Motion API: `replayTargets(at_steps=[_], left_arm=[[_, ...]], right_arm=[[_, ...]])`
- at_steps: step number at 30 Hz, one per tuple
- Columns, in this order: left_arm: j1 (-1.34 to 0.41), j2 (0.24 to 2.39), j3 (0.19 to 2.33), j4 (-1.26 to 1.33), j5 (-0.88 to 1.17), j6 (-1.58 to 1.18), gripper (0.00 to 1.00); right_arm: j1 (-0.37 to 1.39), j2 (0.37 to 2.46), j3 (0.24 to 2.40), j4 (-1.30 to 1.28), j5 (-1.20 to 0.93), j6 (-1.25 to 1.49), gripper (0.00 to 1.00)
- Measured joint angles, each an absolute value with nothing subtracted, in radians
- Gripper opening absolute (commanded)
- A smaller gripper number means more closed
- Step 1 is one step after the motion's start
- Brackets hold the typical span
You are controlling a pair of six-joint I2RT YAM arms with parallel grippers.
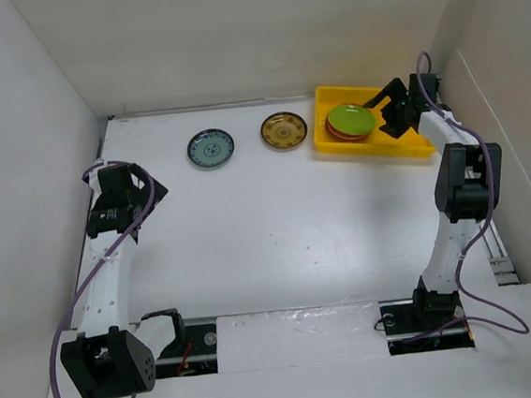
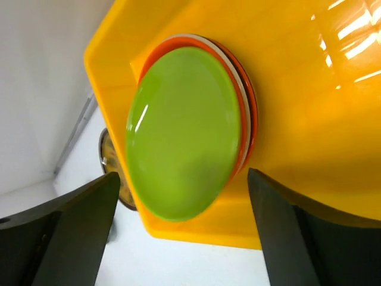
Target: Place the plates into the plastic bin on the countertop
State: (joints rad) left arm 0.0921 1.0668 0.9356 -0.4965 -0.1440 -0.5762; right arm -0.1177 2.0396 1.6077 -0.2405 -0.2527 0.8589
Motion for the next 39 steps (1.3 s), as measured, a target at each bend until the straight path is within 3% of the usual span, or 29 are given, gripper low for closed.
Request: replayTargets(at_steps=[6, 12, 17, 25, 33, 34, 39], left_arm=[[0.092, 1.075, 0.923, -0.475, -0.087, -0.561, 1.0], [0.03, 1.114, 0.889, -0.384, 0.011, -0.617, 1.0], [-0.068, 1.347, 0.888, -0.189, 0.112, -0.713, 1.0], [-0.068, 1.714, 0.966, 0.024, 0.166, -0.797, 1.0], [-0.054, 1.858, 1.139, 0.08, 0.119, -0.859, 0.78], [-0.05, 1.875, 1.155, 0.071, 0.11, -0.864, 0.68], [-0.03, 1.985, 1.279, 0.03, 0.081, -0.885, 0.52]], right_arm=[[-0.101, 1.98, 1.594, -0.263, -0.227, 0.841, 1.0], [0.009, 1.63, 1.377, -0.252, -0.142, 0.831, 1.0], [0.244, 1.338, 1.146, -0.146, -0.182, 0.821, 1.0], [0.422, 1.142, 0.855, -0.117, -0.286, 0.836, 0.99], [0.499, 0.928, 0.762, -0.088, -0.34, 0.877, 0.97], [0.502, 0.911, 0.751, -0.086, -0.344, 0.883, 0.97], [0.51, 0.881, 0.717, -0.086, -0.35, 0.897, 0.96]])
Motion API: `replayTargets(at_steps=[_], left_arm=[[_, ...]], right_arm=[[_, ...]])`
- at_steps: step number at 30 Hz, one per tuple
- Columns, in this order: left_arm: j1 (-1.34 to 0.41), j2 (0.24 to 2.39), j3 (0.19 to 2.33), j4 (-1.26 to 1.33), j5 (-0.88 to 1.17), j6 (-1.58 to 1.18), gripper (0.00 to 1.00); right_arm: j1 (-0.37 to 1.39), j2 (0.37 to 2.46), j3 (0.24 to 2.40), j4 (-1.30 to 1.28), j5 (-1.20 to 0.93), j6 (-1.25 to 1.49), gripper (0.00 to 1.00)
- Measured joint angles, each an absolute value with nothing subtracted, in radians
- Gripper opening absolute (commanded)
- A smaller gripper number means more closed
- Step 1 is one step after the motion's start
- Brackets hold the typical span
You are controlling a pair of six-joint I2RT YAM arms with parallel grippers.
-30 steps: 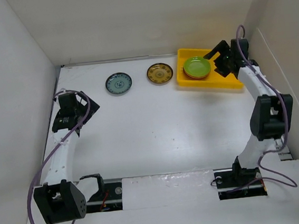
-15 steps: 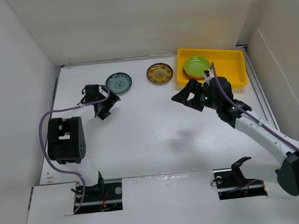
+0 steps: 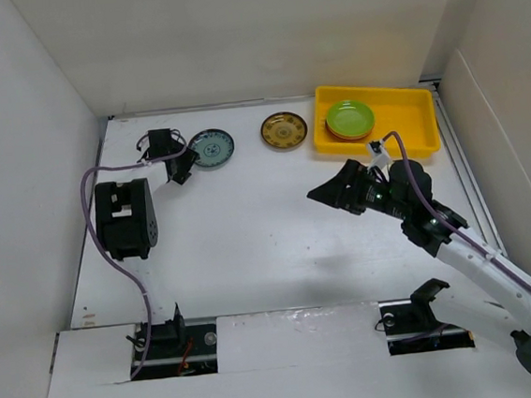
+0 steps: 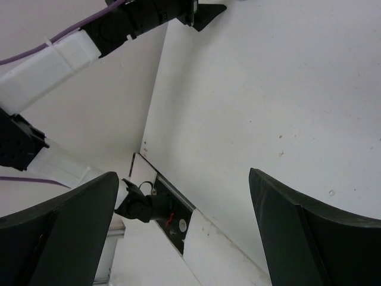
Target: Place the plates into the plastic bin on the countertop
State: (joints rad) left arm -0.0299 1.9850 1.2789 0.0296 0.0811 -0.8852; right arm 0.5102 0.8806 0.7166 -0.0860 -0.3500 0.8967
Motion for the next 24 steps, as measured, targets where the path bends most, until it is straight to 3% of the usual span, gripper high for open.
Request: replayTargets(at_steps=[7, 11, 13, 19, 24], left_arm=[[-0.022, 2.08, 1.402, -0.022, 0.055, -0.898, 0.32], [-0.022, 2.103, 1.435, -0.051, 0.044, -0.898, 0.15], [-0.022, 2.114, 1.454, -0.064, 0.044, -0.896, 0.0], [-0.024, 2.16, 1.554, -0.105, 0.048, -0.864, 0.0], [-0.027, 2.112, 1.501, -0.114, 0.042, -0.855, 0.0]], right_arm=[[0.511, 0.859, 0.716, -0.085, -0.36, 0.902, 0.95], [0.51, 0.855, 0.716, -0.086, -0.364, 0.909, 0.94], [0.51, 0.855, 0.716, -0.086, -0.365, 0.909, 0.94], [0.51, 0.855, 0.716, -0.093, -0.367, 0.892, 1.0], [0.511, 0.88, 0.716, -0.097, -0.369, 0.855, 1.0]])
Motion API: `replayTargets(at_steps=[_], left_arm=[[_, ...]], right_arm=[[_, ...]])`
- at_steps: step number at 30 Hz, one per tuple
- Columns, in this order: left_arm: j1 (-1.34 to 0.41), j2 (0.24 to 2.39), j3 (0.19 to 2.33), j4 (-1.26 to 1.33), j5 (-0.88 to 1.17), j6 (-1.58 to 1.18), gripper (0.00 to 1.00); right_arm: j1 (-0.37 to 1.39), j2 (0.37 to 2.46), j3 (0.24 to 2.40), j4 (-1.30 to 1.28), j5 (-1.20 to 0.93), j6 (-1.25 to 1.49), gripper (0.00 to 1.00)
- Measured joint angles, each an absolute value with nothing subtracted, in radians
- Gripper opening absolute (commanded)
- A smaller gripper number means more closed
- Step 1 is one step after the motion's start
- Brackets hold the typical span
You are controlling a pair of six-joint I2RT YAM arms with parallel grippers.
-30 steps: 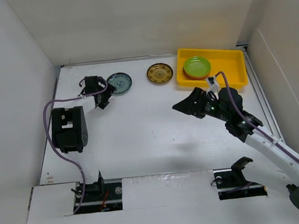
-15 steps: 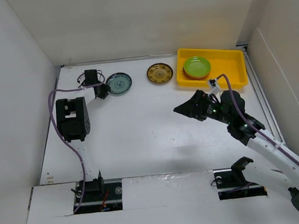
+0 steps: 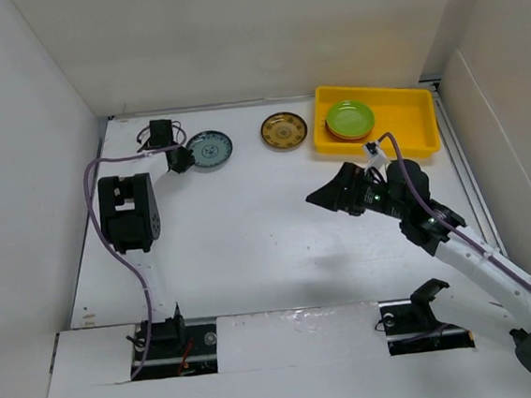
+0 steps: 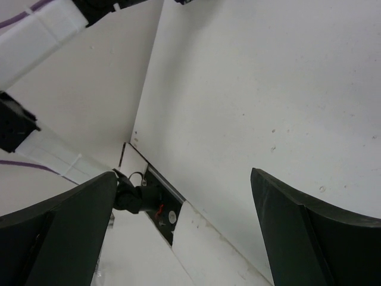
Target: Place the plates into the plastic bin on the countertop
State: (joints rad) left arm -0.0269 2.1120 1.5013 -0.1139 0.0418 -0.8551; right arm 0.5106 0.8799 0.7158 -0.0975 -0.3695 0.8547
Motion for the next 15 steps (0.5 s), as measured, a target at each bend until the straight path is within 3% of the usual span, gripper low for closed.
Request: replayTargets(at_steps=[7, 15], left_arm=[[-0.101, 1.749, 1.23, -0.131, -0.007, -0.808, 0.0], [-0.149, 1.296, 0.919, -0.086, 0.126, -0.747, 0.0]], right_arm=[[0.509, 1.034, 0.722, -0.054, -0.42, 0.824, 0.97], [0.45, 1.358, 0.873, 0.022, -0.488, 0.778, 0.91]])
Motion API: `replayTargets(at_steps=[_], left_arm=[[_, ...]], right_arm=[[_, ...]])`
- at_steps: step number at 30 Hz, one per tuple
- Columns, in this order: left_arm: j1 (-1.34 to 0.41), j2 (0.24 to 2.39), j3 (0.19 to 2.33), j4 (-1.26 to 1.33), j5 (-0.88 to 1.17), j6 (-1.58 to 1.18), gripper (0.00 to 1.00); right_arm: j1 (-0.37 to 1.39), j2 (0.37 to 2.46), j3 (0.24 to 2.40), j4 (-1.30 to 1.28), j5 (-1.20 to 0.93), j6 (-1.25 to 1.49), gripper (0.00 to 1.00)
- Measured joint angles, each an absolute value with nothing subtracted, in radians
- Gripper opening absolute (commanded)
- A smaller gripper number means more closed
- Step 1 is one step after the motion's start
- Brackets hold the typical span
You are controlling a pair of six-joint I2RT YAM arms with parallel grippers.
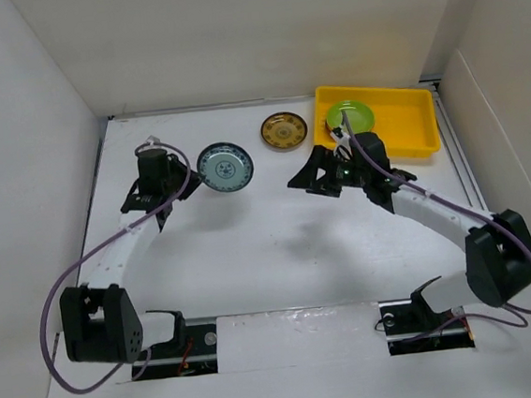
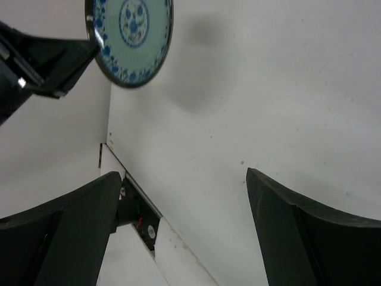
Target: Place the plates into the plastic bin on the countertop
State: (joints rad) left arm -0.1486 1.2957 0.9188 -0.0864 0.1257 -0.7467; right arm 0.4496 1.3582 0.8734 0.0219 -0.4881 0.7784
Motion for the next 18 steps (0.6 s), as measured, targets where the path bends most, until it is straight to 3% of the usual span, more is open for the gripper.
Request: replayTargets(at_steps=[3, 13, 17, 18], left_arm=[[-0.144, 1.221, 0.868, -0.097, 0.184, -0.715, 0.0], [-0.15, 1.041, 0.73, -0.104, 0.393, -0.65, 0.0], [-0.149, 1.035, 0.725, -0.107, 0.424, -0.633, 0.0], [-0.149, 1.033, 0.724, -0.11, 0.428, -0.629, 0.0]], right_arm=[[0.43, 1.456, 0.933, 0.06, -0.531, 0.766, 0.91], [0.495, 1.8, 1.224, 0.142, -0.592, 0.744, 0.75], [0.535, 1.874, 1.254, 0.142, -0.596, 0.748, 0.43], [0.546, 1.886, 1.256, 0.143, -0.599, 0.75, 0.22]])
